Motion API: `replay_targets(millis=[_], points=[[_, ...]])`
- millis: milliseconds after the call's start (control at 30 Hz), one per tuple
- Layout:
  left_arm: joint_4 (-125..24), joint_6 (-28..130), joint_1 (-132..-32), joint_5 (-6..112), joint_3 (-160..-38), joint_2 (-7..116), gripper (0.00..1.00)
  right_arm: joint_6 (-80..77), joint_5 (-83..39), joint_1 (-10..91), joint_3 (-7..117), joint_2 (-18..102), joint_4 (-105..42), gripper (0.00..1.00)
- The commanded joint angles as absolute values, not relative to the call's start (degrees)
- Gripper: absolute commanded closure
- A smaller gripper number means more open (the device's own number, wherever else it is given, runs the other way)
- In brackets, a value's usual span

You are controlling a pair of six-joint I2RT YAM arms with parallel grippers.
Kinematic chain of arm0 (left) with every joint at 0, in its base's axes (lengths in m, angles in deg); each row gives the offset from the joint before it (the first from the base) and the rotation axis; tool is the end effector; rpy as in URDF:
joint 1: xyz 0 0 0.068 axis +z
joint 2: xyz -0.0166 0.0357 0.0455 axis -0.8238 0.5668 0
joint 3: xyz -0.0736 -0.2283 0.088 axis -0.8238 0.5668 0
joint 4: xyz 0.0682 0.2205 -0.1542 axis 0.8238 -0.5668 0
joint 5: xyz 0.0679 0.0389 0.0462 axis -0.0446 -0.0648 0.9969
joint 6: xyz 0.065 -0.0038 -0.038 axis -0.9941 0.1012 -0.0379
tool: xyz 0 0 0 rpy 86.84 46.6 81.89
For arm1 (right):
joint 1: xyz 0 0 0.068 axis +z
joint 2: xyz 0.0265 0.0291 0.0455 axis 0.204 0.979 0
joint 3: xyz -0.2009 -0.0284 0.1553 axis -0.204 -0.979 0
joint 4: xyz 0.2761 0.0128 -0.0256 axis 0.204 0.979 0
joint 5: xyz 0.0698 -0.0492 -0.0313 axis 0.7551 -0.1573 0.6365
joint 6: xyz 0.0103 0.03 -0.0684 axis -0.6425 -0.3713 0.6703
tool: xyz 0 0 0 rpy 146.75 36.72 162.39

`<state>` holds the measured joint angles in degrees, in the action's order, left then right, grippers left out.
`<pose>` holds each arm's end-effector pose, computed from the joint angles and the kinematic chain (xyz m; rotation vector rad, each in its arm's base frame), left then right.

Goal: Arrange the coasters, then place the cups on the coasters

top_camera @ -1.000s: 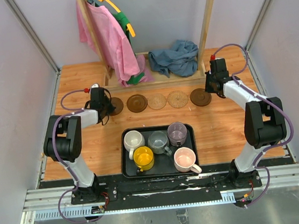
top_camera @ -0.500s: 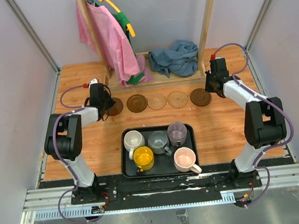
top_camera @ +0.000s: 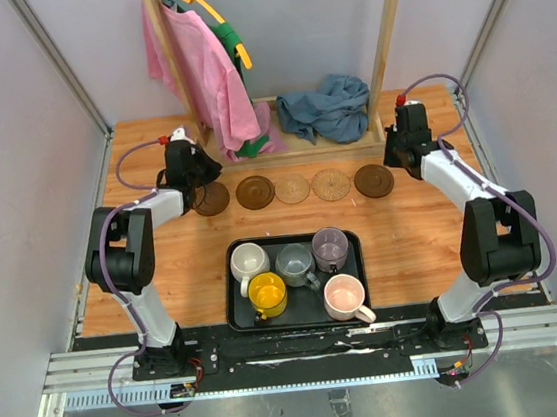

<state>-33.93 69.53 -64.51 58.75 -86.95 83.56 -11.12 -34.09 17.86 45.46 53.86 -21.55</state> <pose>0.4284 -0.0709 0.1505 -0.3494 2.0275 -0.4723 0.4015 0.0379 0.2115 0.2442 2.2095 0.1309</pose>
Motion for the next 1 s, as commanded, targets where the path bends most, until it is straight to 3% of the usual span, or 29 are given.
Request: replay_targets(millis=[0,967], points=[[-31.68,67.22,-65.84,50.34,-85.43,83.69,1.00,-12.30,-33.54,17.13,44.26,51.35,-21.00,0.99],[-38.41,64.99,-73.28,47.08,-89.30,92.58,1.00,-12.89,-32.92,17.13,41.57,49.24,-20.85,0.99]])
